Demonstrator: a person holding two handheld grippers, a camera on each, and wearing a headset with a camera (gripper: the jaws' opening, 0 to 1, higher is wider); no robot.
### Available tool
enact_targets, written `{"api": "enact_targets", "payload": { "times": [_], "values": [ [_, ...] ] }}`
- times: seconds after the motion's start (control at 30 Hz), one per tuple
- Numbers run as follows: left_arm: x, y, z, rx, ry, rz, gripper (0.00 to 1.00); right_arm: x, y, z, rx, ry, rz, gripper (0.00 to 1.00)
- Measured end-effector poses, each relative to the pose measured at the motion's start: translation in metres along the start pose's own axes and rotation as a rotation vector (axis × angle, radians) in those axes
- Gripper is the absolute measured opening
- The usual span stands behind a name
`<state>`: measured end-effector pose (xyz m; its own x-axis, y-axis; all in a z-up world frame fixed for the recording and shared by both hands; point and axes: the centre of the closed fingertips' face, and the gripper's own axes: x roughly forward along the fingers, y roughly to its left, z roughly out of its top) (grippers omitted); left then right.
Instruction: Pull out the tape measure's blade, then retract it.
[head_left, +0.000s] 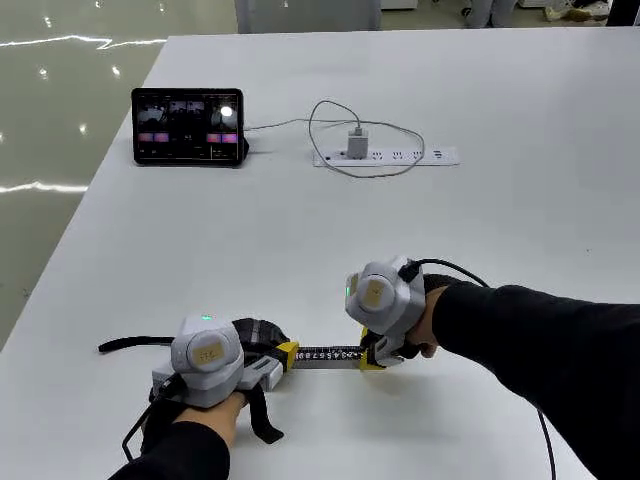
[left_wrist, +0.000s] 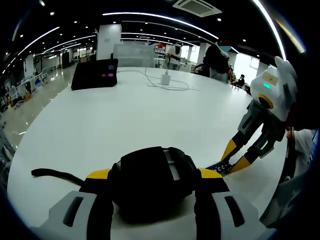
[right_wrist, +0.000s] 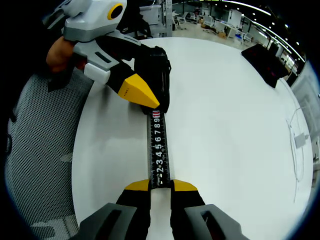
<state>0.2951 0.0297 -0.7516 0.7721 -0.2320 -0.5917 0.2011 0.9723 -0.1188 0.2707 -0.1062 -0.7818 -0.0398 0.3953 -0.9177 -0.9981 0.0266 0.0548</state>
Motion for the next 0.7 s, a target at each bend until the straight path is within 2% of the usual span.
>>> {"api": "enact_targets", "payload": {
  "times": [0.7],
  "values": [
    [-0.0018, 0.0005, -0.0006, -0.019, 0.0, -0.016, 0.6, 0.0043, 0.0005, 0.0083, 0.0, -0.029, -0.003, 0.11]
  ]
}}
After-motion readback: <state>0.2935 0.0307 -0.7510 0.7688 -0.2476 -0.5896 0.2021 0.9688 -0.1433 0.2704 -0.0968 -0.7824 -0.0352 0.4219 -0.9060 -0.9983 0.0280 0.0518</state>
